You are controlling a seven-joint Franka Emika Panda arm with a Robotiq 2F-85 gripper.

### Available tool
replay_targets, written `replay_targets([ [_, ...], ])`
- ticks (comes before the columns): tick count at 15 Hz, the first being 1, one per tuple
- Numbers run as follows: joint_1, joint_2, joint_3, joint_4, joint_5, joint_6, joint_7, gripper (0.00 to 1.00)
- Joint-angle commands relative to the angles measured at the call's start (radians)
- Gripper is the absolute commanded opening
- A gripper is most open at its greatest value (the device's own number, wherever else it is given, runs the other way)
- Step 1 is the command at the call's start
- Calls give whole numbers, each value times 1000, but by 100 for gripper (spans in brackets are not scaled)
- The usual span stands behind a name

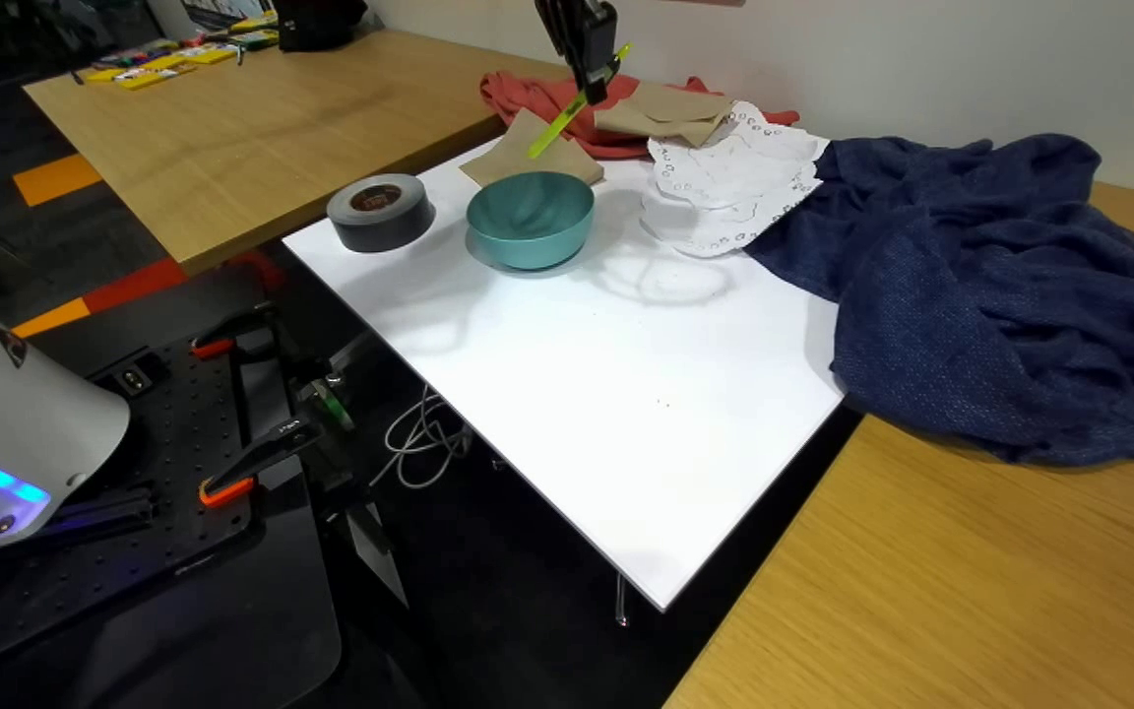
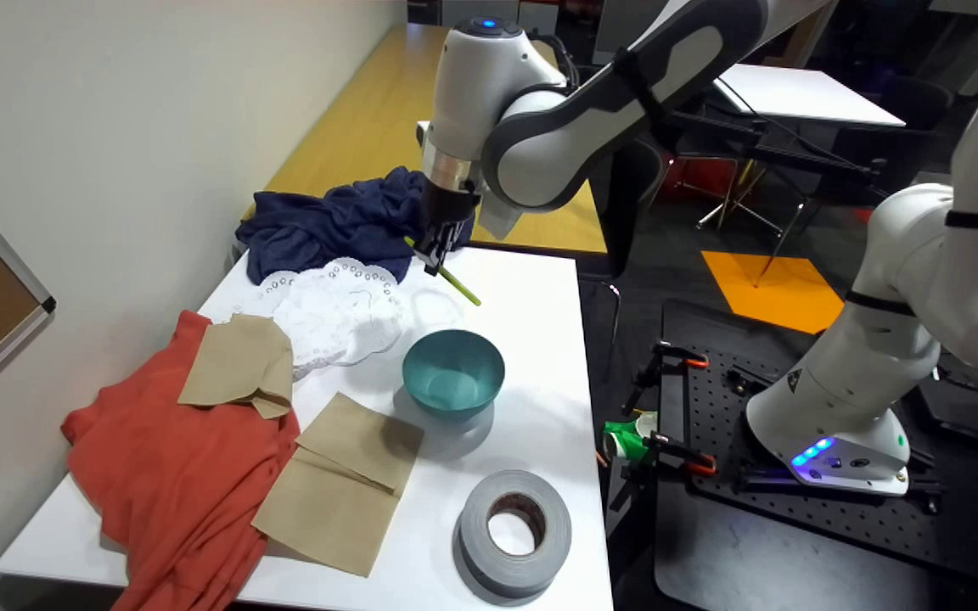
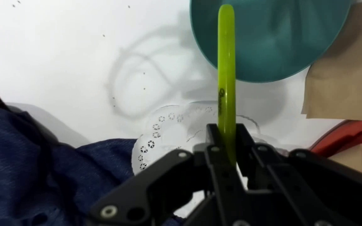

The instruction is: Remove the pen from the bowl and put it on the table

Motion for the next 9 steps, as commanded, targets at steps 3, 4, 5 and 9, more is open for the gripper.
replay_targets([
  [3, -51, -93, -56, -87, -84, -3, 115, 4],
  [4, -62, -89, -62, -93, -87, 2, 119, 4],
  [5, -75, -80, -64, -102, -72, 13, 104, 4],
  [9, -114, -39, -66, -135, -39, 56, 81, 4],
])
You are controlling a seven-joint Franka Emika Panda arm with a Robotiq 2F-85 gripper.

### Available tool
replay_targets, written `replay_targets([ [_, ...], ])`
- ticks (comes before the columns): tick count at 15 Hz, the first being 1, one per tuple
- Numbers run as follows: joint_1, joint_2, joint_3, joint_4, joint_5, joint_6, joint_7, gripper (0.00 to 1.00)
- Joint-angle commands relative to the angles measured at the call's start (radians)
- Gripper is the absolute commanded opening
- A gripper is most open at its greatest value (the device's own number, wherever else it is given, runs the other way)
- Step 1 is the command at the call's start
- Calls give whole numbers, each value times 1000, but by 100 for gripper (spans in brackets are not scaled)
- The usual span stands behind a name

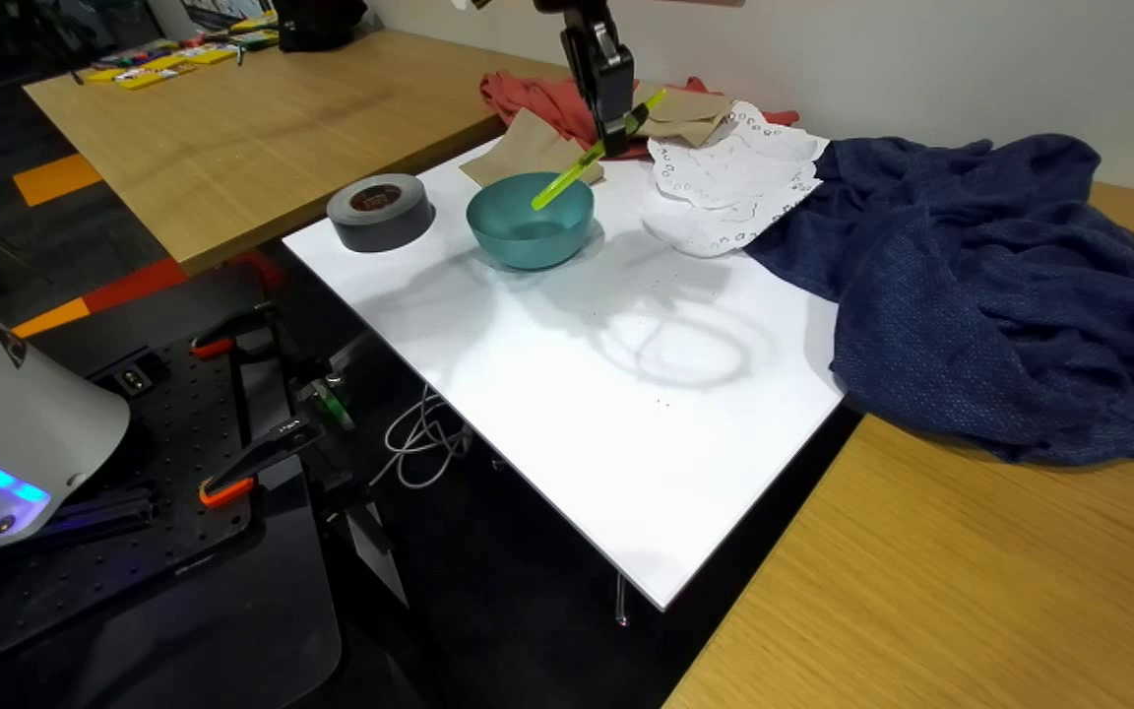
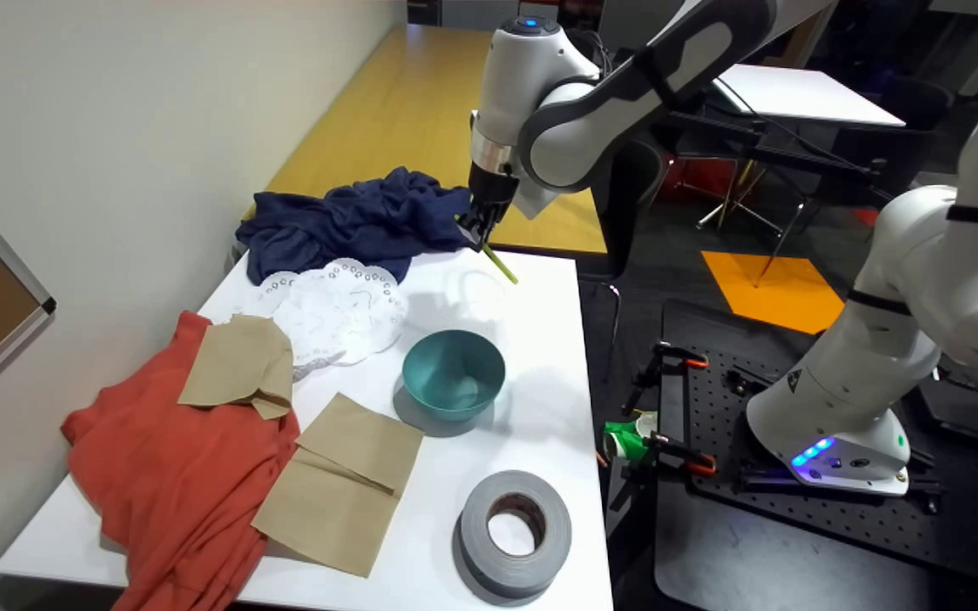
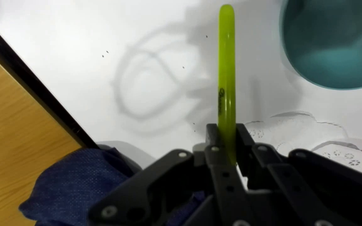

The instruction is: Remove the pen from the bowl and put it on the table

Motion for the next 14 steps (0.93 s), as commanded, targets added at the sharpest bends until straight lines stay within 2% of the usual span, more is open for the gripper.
replay_targets([
  [1, -26, 27, 1, -41, 18, 63, 7, 4],
  [5, -42, 101, 3, -53, 56, 121, -6, 4],
  [9, -52, 176, 16, -47, 123, 135, -27, 4],
  [14, -46, 233, 10, -39, 152, 130, -18, 4],
])
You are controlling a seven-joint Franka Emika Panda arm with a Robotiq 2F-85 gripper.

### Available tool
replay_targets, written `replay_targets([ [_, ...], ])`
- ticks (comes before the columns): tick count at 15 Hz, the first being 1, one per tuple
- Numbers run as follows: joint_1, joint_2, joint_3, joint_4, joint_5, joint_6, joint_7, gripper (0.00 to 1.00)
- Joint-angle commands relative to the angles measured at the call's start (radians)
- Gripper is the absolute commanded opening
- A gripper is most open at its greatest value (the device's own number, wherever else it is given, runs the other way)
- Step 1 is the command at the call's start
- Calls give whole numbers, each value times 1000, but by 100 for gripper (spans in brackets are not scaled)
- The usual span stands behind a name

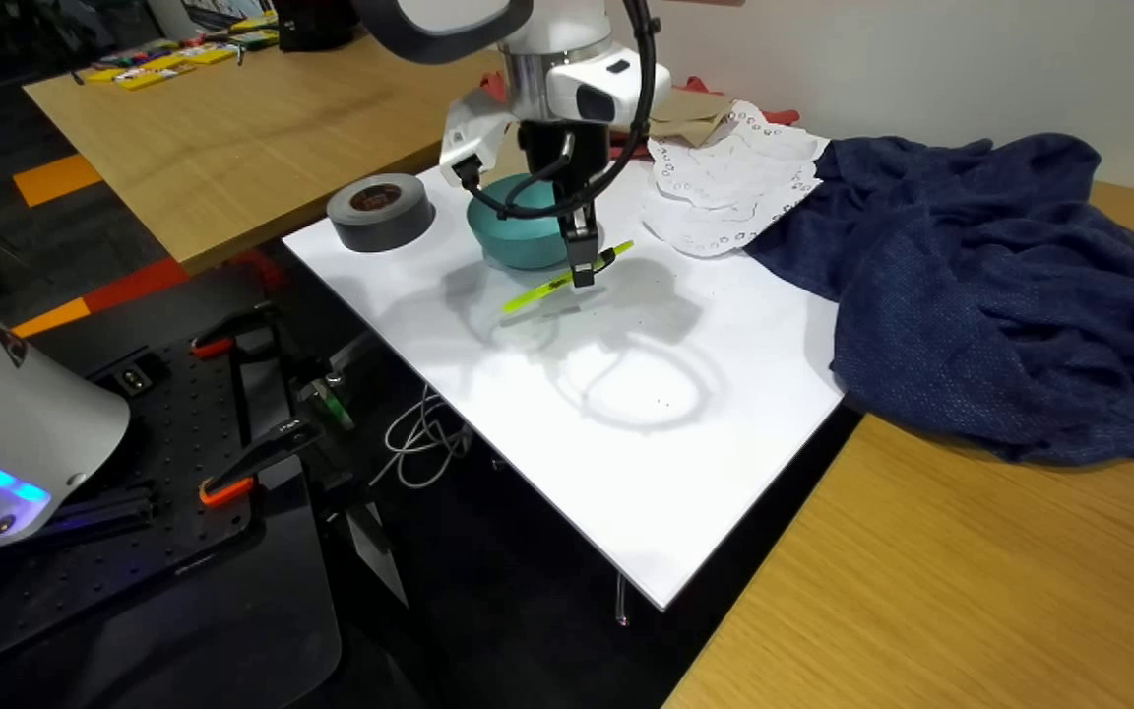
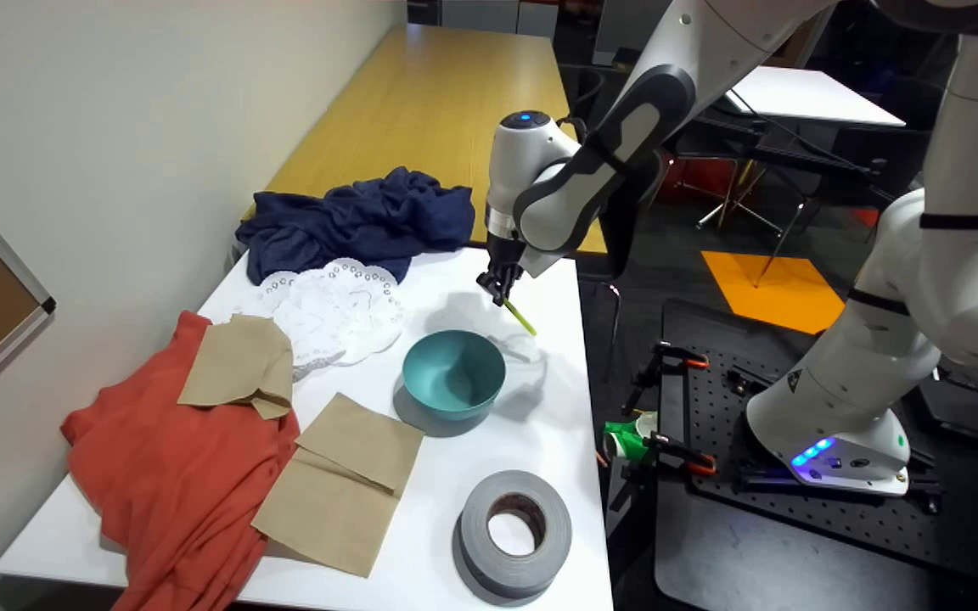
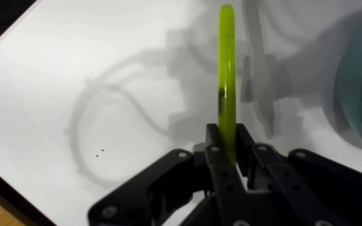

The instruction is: Remove the pen from the bowl and put it on the table

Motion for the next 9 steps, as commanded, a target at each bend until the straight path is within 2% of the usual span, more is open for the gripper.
replay_targets([
  [1, -9, 24, 7, 9, 33, 9, -13, 40],
  [3, -12, 28, 10, 11, 45, 6, -17, 47],
  [9, -17, 26, 10, 11, 63, 9, -18, 93],
])
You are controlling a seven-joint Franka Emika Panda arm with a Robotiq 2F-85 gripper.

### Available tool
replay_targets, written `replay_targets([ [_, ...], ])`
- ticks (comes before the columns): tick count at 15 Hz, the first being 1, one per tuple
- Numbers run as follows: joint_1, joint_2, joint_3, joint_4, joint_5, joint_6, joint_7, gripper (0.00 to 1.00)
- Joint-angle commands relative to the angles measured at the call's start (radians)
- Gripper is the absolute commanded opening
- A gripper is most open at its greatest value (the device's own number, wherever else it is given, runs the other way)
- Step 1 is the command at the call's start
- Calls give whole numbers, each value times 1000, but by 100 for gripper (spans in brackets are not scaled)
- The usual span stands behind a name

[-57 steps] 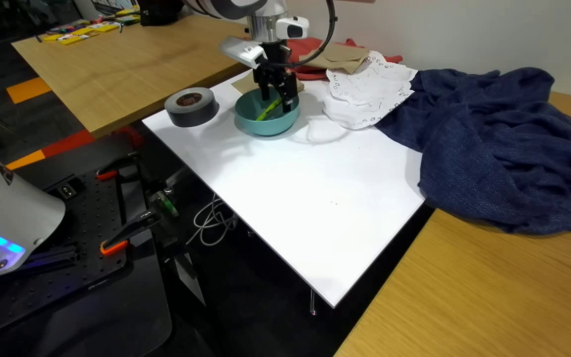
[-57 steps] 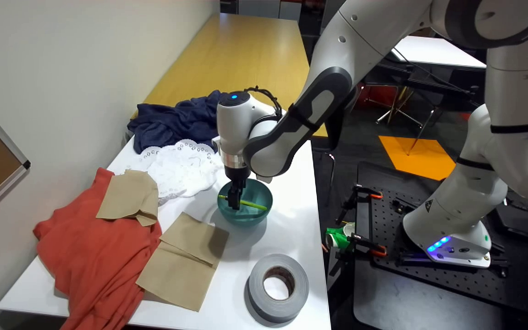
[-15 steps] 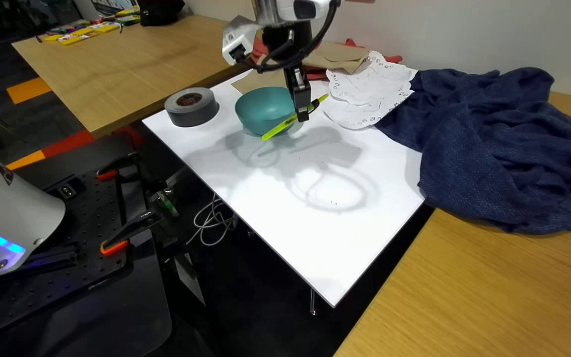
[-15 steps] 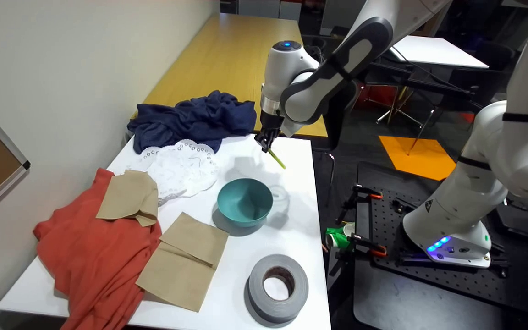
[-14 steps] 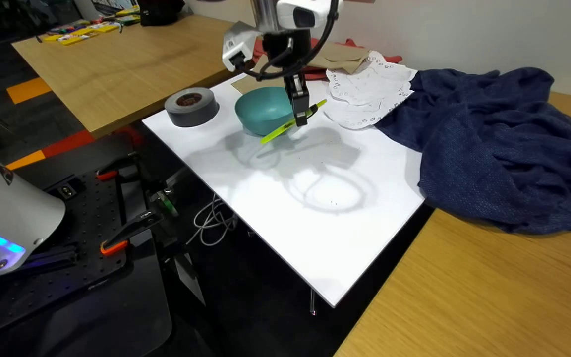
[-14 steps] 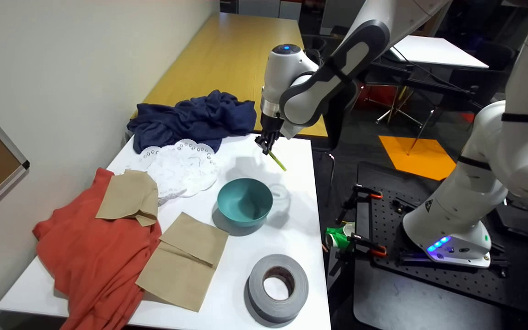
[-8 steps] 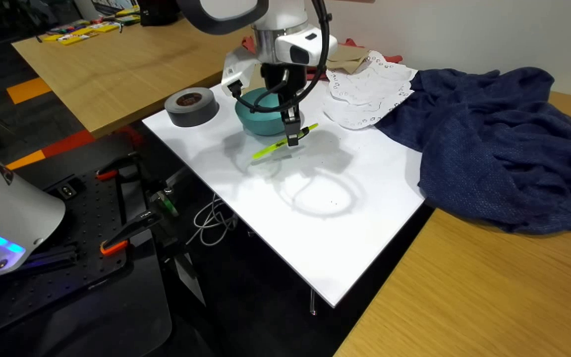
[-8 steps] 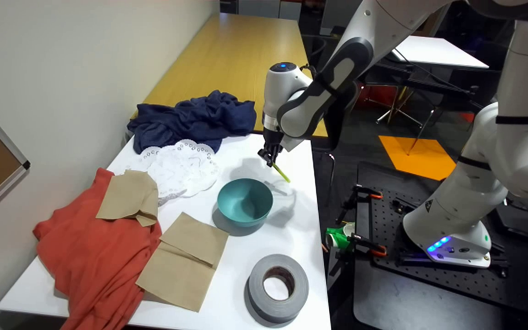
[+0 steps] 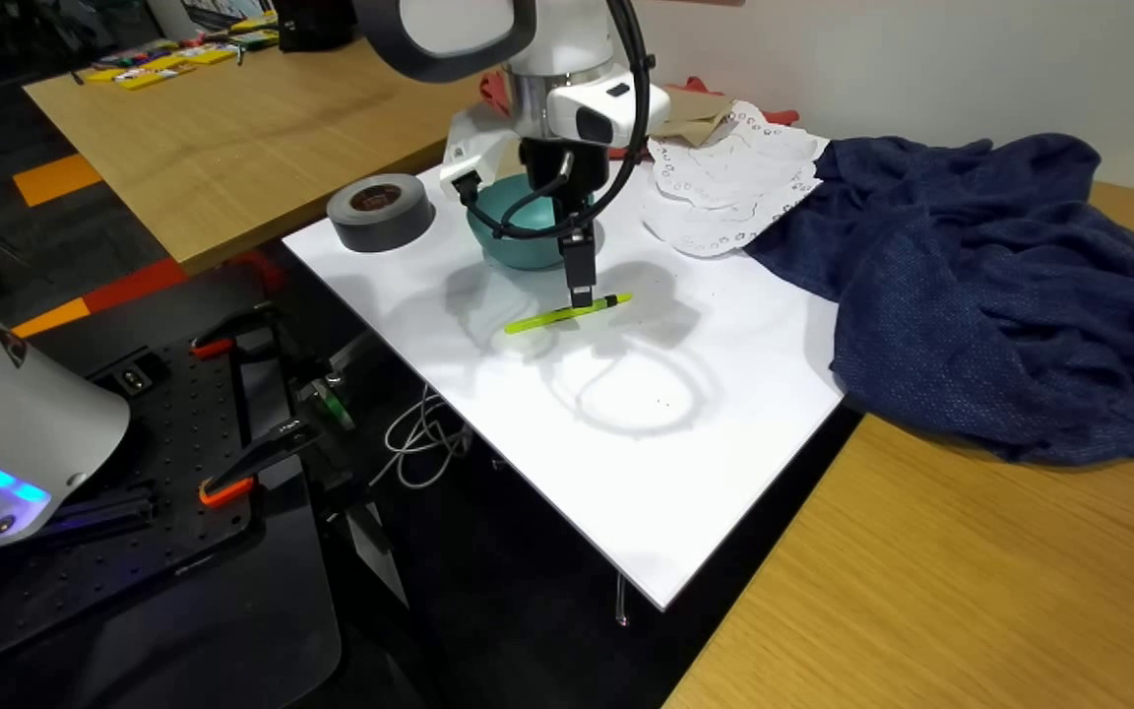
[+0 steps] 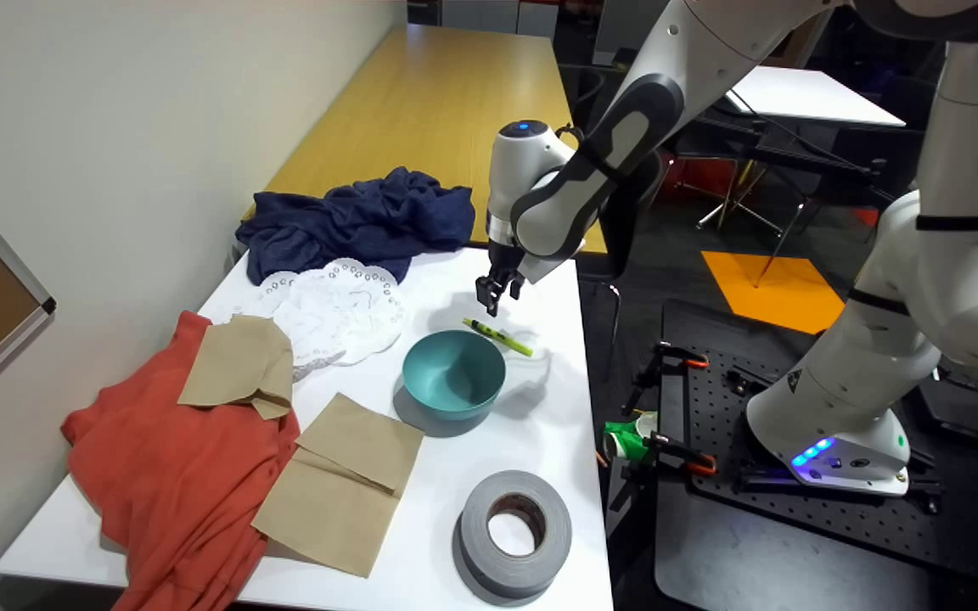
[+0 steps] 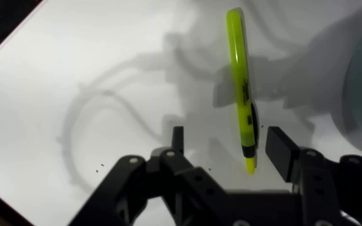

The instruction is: Remove the pen from the bowl and put it on the table

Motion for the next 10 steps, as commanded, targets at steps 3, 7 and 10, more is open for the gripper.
replay_targets([
  [3, -16, -4, 13, 4, 41, 12, -20, 100],
  [7, -21, -7, 19, 5, 60, 7, -25, 100],
  [10, -1, 0, 1, 5, 40, -3, 0, 100],
])
